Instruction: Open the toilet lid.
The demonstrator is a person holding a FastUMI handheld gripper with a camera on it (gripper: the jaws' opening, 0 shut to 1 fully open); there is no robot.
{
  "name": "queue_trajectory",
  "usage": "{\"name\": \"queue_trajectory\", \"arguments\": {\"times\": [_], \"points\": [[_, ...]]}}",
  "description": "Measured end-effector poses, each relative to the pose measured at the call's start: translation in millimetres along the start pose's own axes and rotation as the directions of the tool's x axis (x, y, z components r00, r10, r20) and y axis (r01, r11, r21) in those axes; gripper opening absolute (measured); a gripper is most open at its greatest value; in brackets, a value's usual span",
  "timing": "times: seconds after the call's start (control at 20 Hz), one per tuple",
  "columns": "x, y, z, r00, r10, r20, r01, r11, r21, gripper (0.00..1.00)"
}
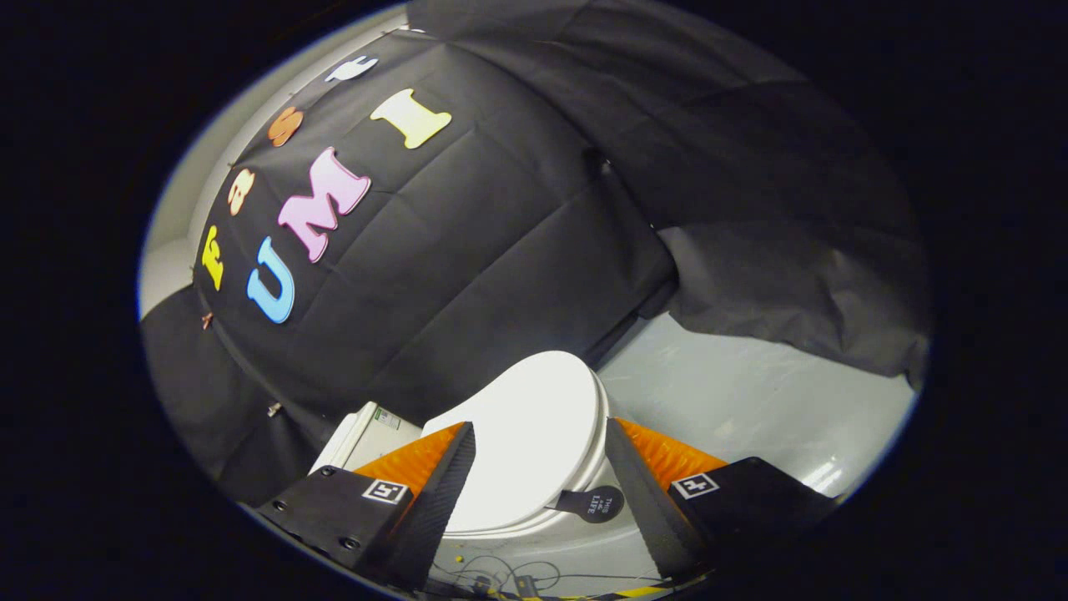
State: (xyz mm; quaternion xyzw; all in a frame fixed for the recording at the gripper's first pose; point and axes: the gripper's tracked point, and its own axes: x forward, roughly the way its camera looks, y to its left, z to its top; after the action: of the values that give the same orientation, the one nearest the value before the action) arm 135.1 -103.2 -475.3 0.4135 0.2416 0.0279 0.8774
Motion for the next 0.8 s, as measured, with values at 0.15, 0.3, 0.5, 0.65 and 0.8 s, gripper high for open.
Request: {"name": "queue_trajectory", "arguments": {"times": [0.15,0.3,0.5,0.65,0.8], "points": [[5,-18,-12,0.998,-0.032,-0.049,0.035,0.998,0.057,0.98],[7,-33,-27,0.993,-0.049,-0.109,0.062,0.992,0.111,0.99],[13,-58,-52,0.973,-0.084,-0.213,0.126,0.973,0.192,0.99],[17,-70,-64,0.962,-0.104,-0.252,0.163,0.960,0.229,0.97],[24,-66,-70,0.959,-0.094,-0.269,0.166,0.950,0.263,0.97]]}}
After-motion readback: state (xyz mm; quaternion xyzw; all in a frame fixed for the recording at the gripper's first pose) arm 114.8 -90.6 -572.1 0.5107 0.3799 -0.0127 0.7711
